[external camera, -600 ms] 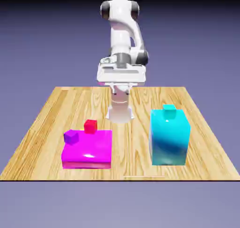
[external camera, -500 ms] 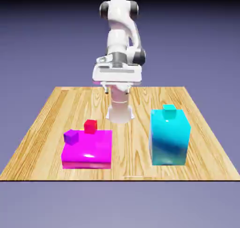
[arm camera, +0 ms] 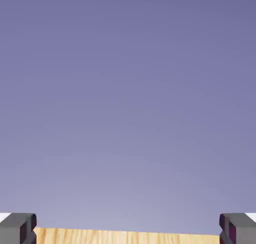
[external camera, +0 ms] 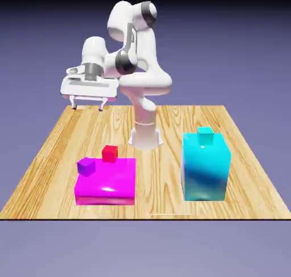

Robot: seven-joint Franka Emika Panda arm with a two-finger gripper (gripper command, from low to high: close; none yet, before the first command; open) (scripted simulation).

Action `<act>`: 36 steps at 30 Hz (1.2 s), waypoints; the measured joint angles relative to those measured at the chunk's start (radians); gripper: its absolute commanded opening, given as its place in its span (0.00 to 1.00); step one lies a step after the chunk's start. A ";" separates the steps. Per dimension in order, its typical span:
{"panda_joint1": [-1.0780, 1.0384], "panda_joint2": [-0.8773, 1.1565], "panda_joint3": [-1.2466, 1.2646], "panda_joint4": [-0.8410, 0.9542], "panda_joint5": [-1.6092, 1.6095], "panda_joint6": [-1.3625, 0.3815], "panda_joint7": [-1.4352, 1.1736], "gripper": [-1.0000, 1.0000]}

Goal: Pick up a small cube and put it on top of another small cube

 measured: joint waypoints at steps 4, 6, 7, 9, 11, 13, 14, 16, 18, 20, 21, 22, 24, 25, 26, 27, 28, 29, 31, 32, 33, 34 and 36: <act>0.002 -0.036 -0.145 -0.007 0.004 -0.023 -0.150 0.50; 0.003 -0.054 -0.217 -0.010 0.007 -0.034 -0.225 0.50; 0.003 -0.063 -0.254 -0.012 0.008 -0.040 -0.262 0.50; 0.004 -0.081 -0.326 -0.015 0.010 -0.051 -0.337 0.50; 0.005 -0.099 -0.399 -0.019 0.012 -0.063 -0.412 0.50; 0.006 -0.117 -0.471 -0.022 0.014 -0.074 -0.487 0.50; 0.007 -0.126 -0.507 -0.024 0.015 -0.080 -0.524 0.50; 0.008 -0.143 -0.580 -0.027 0.018 -0.091 -0.599 0.50; 0.008 -0.161 -0.652 -0.030 0.020 -0.103 -0.674 0.50; 0.009 -0.179 -0.725 -0.034 0.022 -0.114 -0.749 0.50; 0.010 -0.188 -0.761 -0.035 0.023 -0.120 -0.787 0.50; 0.010 -0.197 -0.797 -0.037 0.024 -0.126 -0.824 0.50; 0.011 -0.215 -0.870 -0.040 0.026 -0.137 -0.899 0.50; 0.012 -0.224 -0.906 -0.042 0.027 -0.143 -0.937 0.50; 0.012 -0.233 -0.942 -0.044 0.029 -0.149 -0.974 0.50; 0.013 -0.242 -0.979 -0.046 0.030 -0.154 -1.011 0.50; 0.013 -0.251 -1.015 -0.047 0.031 -0.160 -1.049 0.50; 0.014 -0.260 -1.051 -0.049 0.032 -0.166 -1.086 0.50; 0.015 -0.278 -1.123 -0.052 0.034 -0.177 -1.161 0.50; 0.015 -0.287 -1.160 -0.054 0.035 -0.183 -1.199 0.50; 0.016 -0.296 -1.196 -0.056 0.036 -0.189 -1.236 0.50; 0.016 -0.305 -1.232 -0.057 0.037 -0.194 -1.274 0.50; 0.017 -0.323 -1.305 -0.061 0.040 -0.206 -1.349 0.50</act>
